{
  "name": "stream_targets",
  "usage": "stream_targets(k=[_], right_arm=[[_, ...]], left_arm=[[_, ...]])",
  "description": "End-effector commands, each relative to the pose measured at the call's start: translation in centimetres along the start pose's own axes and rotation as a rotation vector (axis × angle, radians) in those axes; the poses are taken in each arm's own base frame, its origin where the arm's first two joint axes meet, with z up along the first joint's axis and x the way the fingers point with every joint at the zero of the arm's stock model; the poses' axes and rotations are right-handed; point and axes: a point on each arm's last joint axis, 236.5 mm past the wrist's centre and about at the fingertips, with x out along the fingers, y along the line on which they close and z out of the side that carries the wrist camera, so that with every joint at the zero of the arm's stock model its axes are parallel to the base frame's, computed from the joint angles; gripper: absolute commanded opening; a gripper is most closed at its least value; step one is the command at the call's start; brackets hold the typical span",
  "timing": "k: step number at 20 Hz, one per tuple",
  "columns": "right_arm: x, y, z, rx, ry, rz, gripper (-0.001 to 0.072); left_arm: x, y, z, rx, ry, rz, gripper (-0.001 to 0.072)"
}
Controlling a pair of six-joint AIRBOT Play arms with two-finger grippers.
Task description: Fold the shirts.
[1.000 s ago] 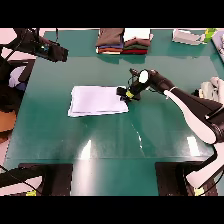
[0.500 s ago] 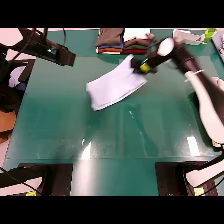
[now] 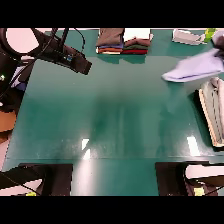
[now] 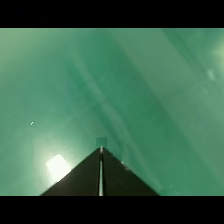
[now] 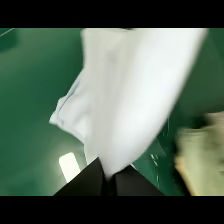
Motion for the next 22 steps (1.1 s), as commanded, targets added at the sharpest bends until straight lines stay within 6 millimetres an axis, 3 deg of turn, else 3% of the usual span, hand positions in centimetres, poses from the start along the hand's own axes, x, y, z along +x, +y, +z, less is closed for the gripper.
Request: stream_targets(k=[1,4,8,11,14,16,18,20,22], right_arm=[[-1.8,-9.4,2.7,0.183,-0.067,-0.065,0.0016],[-1.5,-12.3,3.0,0.288,-0.064,-0.026,0.0016],[-2.5,-12.3,4.8,0.304,-0.139,0.021,0.0016],[-6.4,-10.1,8.2,0.306,-0.31,0.105,0.0016],[-11.1,-8.4,9.7,0.278,-0.433,0.138,0.0015],[-13.6,-7.9,9.6,0.22,-0.474,0.123,0.0015],[-15.1,-8.7,8.8,0.213,-0.468,0.101,0.0016],[-15.1,-10.3,6.8,0.196,-0.393,0.061,0.0015],[-14.5,-13.4,4.0,0.201,-0.285,-0.032,0.0016]], left_arm=[[0.0,-0.4,0.0,-0.038,-0.001,-0.008,0.0027],[0.0,-0.4,0.0,-0.054,-0.001,-0.008,0.0027],[0.0,-0.4,0.0,-0.079,-0.001,-0.008,0.0027],[0.0,-0.4,0.0,-0.079,-0.001,-0.009,0.0027],[0.0,-0.4,0.0,-0.079,0.0,-0.009,0.0027],[0.0,-0.4,0.0,-0.078,0.0,-0.009,0.0027],[0.0,-0.4,0.0,-0.078,0.0,-0.009,0.0027],[0.0,-0.4,0.0,-0.078,0.002,-0.009,0.0027],[0.0,-0.4,-0.1,-0.078,0.004,-0.009,0.0027]])
